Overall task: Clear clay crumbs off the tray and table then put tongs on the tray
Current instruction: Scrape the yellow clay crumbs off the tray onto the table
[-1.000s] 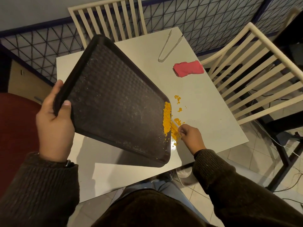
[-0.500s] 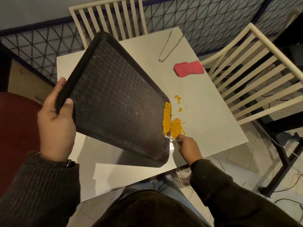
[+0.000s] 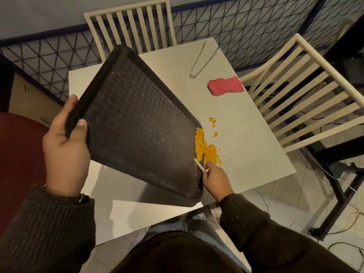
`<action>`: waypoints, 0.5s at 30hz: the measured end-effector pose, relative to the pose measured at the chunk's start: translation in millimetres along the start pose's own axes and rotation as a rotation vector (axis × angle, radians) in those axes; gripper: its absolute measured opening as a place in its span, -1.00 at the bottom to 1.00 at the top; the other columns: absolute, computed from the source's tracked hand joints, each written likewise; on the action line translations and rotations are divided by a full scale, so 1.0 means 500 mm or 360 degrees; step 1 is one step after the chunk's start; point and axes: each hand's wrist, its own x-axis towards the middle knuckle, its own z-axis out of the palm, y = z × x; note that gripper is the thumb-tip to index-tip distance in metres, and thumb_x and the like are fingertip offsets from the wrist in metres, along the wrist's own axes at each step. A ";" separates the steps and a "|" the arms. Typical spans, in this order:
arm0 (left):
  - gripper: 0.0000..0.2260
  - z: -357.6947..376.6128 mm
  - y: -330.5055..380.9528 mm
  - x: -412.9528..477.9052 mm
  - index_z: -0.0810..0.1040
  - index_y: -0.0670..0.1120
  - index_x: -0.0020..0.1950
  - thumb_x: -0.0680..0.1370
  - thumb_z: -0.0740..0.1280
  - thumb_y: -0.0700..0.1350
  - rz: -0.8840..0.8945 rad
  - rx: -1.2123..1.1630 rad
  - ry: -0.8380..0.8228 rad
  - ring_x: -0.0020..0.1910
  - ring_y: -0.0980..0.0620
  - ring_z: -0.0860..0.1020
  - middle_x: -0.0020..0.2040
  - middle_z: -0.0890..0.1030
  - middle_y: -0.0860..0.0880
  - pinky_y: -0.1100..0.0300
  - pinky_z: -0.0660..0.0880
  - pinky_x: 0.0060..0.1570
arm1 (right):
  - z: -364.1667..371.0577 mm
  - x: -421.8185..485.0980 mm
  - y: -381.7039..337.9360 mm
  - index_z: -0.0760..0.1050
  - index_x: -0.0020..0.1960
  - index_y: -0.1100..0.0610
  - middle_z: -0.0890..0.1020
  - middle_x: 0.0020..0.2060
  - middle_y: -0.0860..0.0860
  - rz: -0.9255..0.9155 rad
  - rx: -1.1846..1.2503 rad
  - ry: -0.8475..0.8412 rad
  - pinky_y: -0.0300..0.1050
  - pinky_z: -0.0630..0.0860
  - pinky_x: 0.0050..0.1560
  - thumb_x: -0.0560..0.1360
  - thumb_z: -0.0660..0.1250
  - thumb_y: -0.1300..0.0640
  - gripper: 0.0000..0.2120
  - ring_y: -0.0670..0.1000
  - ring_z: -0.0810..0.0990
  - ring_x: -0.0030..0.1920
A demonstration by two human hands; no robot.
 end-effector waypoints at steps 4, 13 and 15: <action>-0.61 0.000 0.002 -0.002 0.41 0.19 0.42 0.63 0.16 -0.12 0.0008 0.0034 0.0031 0.36 0.17 0.47 0.38 0.51 0.11 0.05 0.44 0.37 | 0.007 0.014 0.009 0.38 -0.03 0.21 0.46 -0.31 0.10 0.0075 0.0015 0.0030 -0.07 0.22 -0.40 0.57 0.12 0.24 -0.92 0.14 0.41 -0.30; -0.58 -0.019 -0.014 0.010 0.42 0.18 0.42 0.55 0.19 0.03 -0.0001 0.0025 -0.0006 0.35 0.12 0.50 0.37 0.52 0.08 -0.03 0.45 0.35 | -0.007 -0.001 0.004 0.40 -0.01 0.21 0.47 -0.30 0.08 -0.0004 -0.0005 0.0005 -0.11 0.24 -0.40 0.56 0.15 0.21 -0.91 0.10 0.43 -0.30; -0.58 -0.022 -0.016 0.012 0.42 0.18 0.42 0.55 0.20 0.04 -0.0001 0.0013 -0.0012 0.34 0.12 0.51 0.36 0.53 0.08 -0.03 0.46 0.34 | 0.006 -0.002 -0.002 0.41 -0.01 0.22 0.47 -0.28 0.10 -0.0016 -0.0033 -0.0063 -0.09 0.28 -0.32 0.56 0.14 0.22 -0.90 0.12 0.43 -0.27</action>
